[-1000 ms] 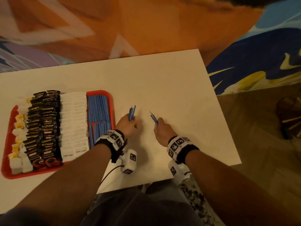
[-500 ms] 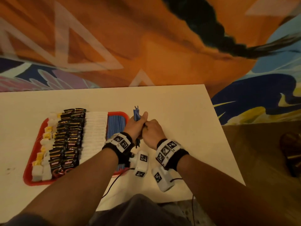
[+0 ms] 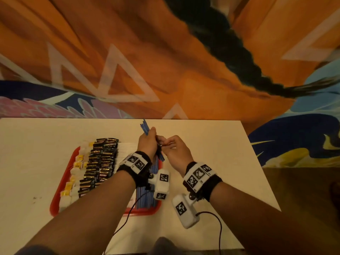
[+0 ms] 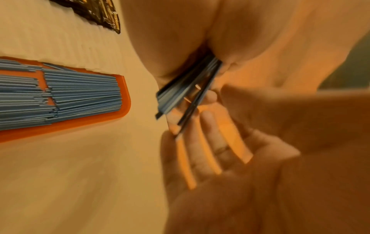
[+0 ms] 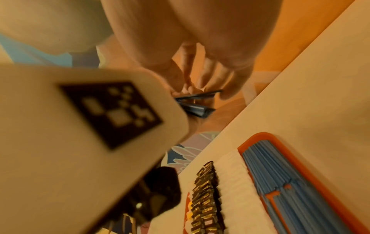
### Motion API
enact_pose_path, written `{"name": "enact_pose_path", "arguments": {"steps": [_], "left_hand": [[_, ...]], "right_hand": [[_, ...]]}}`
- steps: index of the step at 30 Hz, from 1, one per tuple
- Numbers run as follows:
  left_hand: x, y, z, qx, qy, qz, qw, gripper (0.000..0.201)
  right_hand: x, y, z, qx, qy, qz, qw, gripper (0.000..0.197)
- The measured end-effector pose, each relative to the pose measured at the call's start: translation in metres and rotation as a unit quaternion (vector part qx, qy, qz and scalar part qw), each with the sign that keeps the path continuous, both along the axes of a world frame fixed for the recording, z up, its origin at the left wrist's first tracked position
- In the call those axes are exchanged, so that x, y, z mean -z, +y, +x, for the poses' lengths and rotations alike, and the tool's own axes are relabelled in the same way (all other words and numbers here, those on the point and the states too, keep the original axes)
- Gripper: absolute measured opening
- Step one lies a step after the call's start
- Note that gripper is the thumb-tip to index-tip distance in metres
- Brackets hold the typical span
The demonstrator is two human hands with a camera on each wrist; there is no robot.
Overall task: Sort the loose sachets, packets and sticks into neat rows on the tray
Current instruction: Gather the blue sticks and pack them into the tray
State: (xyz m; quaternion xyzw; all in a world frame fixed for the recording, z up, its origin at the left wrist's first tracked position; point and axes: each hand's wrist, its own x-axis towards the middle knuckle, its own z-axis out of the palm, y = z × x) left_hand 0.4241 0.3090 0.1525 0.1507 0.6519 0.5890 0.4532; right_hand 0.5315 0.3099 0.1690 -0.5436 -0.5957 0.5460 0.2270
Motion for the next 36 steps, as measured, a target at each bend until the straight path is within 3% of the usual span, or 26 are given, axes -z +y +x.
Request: {"name": "enact_pose_path", "arguments": {"steps": [3, 6, 9, 12, 15, 17, 19, 21, 24, 26, 28, 30, 36], "left_hand": [[-0.011, -0.003, -0.012, -0.029, -0.055, 0.048, 0.997, 0.026], [-0.016, -0.006, -0.019, -0.018, -0.029, 0.052, 0.998, 0.031], [-0.018, -0.013, -0.018, 0.016, -0.003, 0.050, 0.999, 0.035], [-0.016, -0.017, -0.021, 0.057, 0.047, 0.048, 0.996, 0.040], [-0.014, -0.019, -0.033, 0.098, 0.133, 0.037, 0.986, 0.045], [-0.014, -0.020, -0.043, 0.155, 0.232, 0.013, 0.960, 0.047], [-0.018, -0.023, -0.050, 0.240, 0.351, -0.020, 0.905, 0.049], [-0.024, -0.024, -0.052, 0.327, 0.460, -0.041, 0.824, 0.044], [-0.037, -0.023, -0.051, 0.391, 0.591, -0.084, 0.701, 0.023], [-0.043, -0.021, -0.053, 0.389, 0.625, -0.122, 0.665, 0.025], [-0.046, -0.021, -0.059, 0.387, 0.628, -0.139, 0.660, 0.028], [-0.048, -0.022, -0.064, 0.383, 0.614, -0.140, 0.676, 0.036], [-0.056, -0.017, -0.066, 0.397, 0.628, -0.154, 0.651, 0.056]], "right_hand": [[0.003, -0.003, -0.010, -0.018, 0.055, -0.173, 0.983, 0.010], [-0.005, -0.004, -0.015, 0.018, 0.123, -0.326, 0.937, 0.016], [-0.019, 0.002, -0.020, 0.019, 0.208, -0.396, 0.894, 0.049], [-0.026, 0.003, -0.024, 0.005, 0.240, -0.410, 0.880, 0.072], [-0.026, 0.003, -0.025, -0.024, 0.158, -0.319, 0.934, 0.075], [-0.034, 0.013, -0.026, -0.020, 0.094, -0.181, 0.979, 0.070], [-0.052, 0.022, -0.030, -0.001, 0.065, -0.054, 0.996, 0.066], [-0.066, 0.026, -0.036, -0.019, 0.015, 0.033, 0.999, 0.064], [-0.070, 0.015, -0.044, -0.155, -0.122, 0.119, 0.973, 0.049], [-0.064, 0.010, -0.044, -0.186, -0.160, 0.135, 0.960, 0.036], [-0.064, 0.011, -0.043, -0.225, -0.192, 0.139, 0.945, 0.034], [-0.067, 0.014, -0.045, -0.284, -0.251, 0.148, 0.913, 0.044], [-0.074, 0.012, -0.049, -0.349, -0.429, 0.246, 0.796, 0.022]]}}
